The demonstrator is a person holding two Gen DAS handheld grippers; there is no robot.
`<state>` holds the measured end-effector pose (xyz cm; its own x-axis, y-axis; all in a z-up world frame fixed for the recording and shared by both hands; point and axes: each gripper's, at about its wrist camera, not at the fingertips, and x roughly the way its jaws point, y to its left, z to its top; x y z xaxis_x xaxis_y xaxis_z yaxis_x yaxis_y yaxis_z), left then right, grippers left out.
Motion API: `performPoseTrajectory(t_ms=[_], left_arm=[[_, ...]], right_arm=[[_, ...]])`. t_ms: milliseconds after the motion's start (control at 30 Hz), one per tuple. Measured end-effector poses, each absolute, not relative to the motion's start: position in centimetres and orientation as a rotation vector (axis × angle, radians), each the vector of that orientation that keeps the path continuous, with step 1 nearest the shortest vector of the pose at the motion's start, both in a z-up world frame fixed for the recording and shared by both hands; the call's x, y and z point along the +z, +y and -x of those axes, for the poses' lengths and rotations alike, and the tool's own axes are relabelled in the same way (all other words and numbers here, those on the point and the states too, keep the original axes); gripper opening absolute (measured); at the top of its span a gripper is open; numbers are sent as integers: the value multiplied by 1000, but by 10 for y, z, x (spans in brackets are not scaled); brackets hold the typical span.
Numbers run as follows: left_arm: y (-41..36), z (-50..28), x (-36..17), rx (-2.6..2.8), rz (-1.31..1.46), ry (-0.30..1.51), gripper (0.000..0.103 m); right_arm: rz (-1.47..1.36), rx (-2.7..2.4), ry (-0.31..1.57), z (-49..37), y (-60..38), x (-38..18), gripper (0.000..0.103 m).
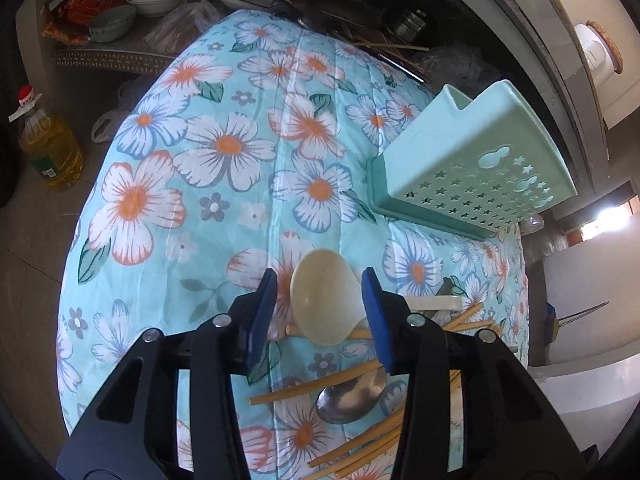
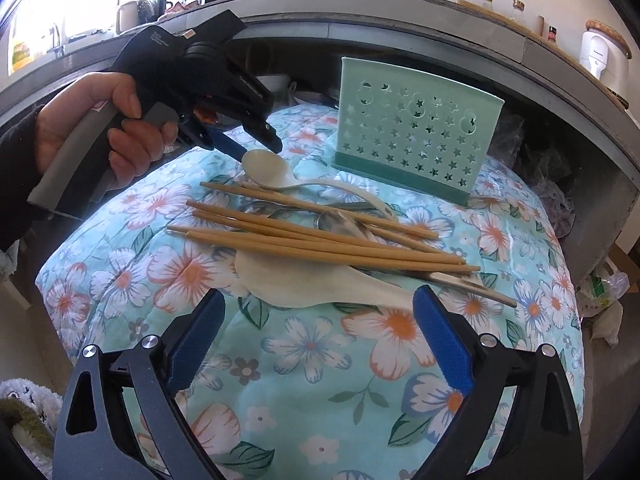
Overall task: Organize utensils
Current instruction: 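Grasp the cream ladle with the left tool while the right tool grasps the cream spatula, then lift and insert the ladle into the green holder with the left tool while the right tool inserts the spatula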
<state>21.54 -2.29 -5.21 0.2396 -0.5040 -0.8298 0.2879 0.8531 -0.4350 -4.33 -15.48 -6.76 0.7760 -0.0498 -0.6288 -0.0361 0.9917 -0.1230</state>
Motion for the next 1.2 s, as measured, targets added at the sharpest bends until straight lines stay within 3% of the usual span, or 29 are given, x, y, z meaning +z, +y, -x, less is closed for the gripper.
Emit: performPoseTrajectory(t_ms=[133, 367, 667, 833, 1200], left_arm=[[-26, -214, -63, -574, 226, 1255, 28], [-19, -216, -73, -562, 267, 1257, 7], [-16, -215, -78, -564, 302, 1248, 4], [-11, -215, -75, -547, 308, 1216, 4], [-1, -209, -50, -475, 252, 1092, 3]], right_arm=[[169, -7, 710, 38, -149, -71, 75], [286, 25, 761, 31, -128, -80, 53], [405, -1, 796, 15, -102, -93, 33], [375, 14, 828, 12, -102, -94, 15], [295, 135, 853, 59, -117, -59, 7]])
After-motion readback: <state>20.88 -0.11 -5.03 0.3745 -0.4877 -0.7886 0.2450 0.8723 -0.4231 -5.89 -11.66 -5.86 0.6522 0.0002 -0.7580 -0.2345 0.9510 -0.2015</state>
